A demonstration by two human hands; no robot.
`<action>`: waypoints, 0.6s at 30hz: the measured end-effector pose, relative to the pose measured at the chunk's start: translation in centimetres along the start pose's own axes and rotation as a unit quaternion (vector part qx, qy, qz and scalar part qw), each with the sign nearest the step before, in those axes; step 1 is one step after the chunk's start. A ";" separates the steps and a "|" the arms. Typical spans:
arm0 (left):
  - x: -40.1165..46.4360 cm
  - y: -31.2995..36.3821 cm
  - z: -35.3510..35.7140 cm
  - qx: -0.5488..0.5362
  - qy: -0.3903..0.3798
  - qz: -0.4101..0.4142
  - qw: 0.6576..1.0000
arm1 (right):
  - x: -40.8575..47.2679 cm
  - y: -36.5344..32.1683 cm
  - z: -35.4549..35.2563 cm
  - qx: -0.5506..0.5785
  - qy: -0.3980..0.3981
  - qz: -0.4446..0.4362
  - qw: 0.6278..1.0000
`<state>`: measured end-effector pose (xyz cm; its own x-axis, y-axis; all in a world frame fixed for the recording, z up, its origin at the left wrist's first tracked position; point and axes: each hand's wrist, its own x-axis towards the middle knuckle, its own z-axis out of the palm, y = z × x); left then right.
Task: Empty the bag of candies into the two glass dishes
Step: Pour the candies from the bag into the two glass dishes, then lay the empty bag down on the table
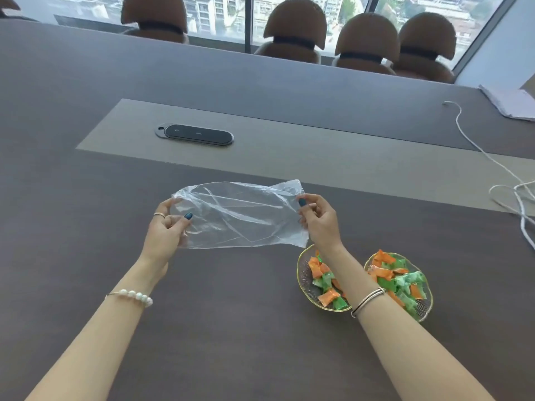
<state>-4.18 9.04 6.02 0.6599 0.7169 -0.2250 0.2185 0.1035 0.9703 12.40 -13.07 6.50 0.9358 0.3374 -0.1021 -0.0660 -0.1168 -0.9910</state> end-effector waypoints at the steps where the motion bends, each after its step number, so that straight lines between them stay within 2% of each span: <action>1: 0.7 -0.6 -1.3 0.004 0.009 -0.003 1.000 | 0.4 0.3 1.6 -0.004 -0.007 0.004 1.000; 6: 3.4 -3.7 -6.4 0.043 0.066 -0.005 0.997 | 1.8 1.9 8.2 -0.024 -0.040 0.045 0.998; 10: 5.3 -6.2 -8.7 0.091 0.130 -0.012 0.987 | 2.3 3.7 11.3 -0.058 -0.036 0.081 0.994; 18: 6.9 -9.9 -9.7 0.201 0.195 -0.105 0.954 | 3.8 7.3 13.8 -0.148 -0.051 0.158 0.975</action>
<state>-8.74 19.65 -4.26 0.2708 0.9193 -0.2857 0.6273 0.0566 0.7767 10.64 0.26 -2.33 0.8452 0.3297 -0.4206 -0.2281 -0.4893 -0.8418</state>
